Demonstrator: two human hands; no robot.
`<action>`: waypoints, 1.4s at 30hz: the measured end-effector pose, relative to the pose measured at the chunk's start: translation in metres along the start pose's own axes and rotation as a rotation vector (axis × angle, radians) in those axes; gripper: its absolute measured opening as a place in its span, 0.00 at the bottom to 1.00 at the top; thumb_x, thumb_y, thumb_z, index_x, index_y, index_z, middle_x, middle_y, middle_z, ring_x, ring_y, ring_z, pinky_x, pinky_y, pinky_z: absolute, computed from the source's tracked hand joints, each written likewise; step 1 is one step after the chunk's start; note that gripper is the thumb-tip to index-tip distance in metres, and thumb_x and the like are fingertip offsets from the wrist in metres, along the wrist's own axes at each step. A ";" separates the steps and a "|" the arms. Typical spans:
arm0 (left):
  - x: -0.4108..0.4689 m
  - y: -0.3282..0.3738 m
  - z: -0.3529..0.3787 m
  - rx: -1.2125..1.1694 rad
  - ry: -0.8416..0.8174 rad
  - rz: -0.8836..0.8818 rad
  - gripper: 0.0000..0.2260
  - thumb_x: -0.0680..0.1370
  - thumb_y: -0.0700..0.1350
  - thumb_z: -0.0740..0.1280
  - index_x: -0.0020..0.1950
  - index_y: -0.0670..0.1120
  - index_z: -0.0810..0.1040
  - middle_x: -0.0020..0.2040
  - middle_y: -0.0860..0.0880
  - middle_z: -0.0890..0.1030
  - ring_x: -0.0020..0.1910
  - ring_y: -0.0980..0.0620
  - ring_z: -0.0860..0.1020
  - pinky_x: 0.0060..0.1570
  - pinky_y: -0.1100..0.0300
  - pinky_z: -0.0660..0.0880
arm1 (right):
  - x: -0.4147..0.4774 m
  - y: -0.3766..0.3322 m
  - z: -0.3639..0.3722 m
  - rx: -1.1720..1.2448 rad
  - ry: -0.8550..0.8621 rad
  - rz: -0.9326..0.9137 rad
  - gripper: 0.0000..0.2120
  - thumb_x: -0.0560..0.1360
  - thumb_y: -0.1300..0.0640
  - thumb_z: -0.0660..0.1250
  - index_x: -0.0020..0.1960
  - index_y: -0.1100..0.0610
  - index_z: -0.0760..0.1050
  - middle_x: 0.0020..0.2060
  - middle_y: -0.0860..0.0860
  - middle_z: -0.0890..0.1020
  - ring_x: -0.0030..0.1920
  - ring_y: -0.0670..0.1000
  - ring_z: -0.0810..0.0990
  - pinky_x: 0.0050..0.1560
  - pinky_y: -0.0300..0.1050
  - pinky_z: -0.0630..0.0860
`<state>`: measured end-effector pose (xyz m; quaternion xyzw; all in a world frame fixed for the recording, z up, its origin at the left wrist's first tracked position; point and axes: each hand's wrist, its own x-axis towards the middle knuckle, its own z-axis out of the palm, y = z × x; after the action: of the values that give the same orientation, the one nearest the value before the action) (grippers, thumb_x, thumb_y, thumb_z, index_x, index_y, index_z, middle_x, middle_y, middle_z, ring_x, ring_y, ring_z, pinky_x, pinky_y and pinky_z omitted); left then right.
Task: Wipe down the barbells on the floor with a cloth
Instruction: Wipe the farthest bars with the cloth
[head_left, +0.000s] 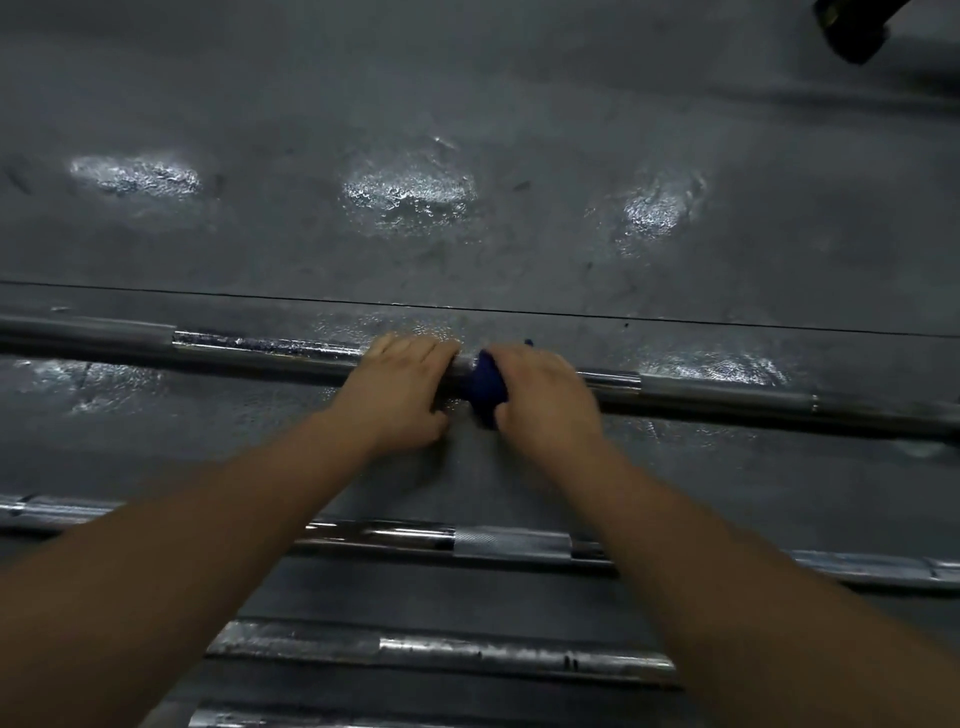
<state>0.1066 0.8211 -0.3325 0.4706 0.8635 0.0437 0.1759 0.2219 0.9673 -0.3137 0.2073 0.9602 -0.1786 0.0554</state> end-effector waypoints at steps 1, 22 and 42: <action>-0.004 -0.001 0.000 -0.025 0.005 0.013 0.31 0.70 0.54 0.67 0.72 0.49 0.67 0.68 0.47 0.73 0.67 0.45 0.70 0.70 0.50 0.59 | -0.002 0.015 -0.006 0.004 -0.022 0.075 0.23 0.67 0.59 0.69 0.61 0.50 0.75 0.53 0.53 0.81 0.53 0.58 0.78 0.55 0.48 0.74; -0.065 0.028 0.022 -0.086 -0.025 -0.047 0.30 0.68 0.56 0.59 0.70 0.53 0.68 0.64 0.52 0.74 0.64 0.48 0.70 0.68 0.48 0.59 | -0.084 0.026 0.003 -0.006 0.084 0.413 0.19 0.63 0.63 0.65 0.52 0.48 0.78 0.46 0.49 0.81 0.51 0.56 0.78 0.58 0.51 0.66; -0.084 0.033 0.032 -0.081 -0.010 -0.004 0.31 0.71 0.65 0.51 0.70 0.54 0.68 0.64 0.54 0.73 0.65 0.52 0.68 0.67 0.49 0.56 | -0.079 -0.025 0.025 -0.051 -0.053 0.150 0.16 0.67 0.59 0.65 0.54 0.48 0.74 0.50 0.48 0.80 0.53 0.54 0.76 0.62 0.51 0.64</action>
<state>0.1856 0.7668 -0.3323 0.4615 0.8612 0.0758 0.1990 0.2840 0.9073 -0.3149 0.2721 0.9445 -0.1550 0.0993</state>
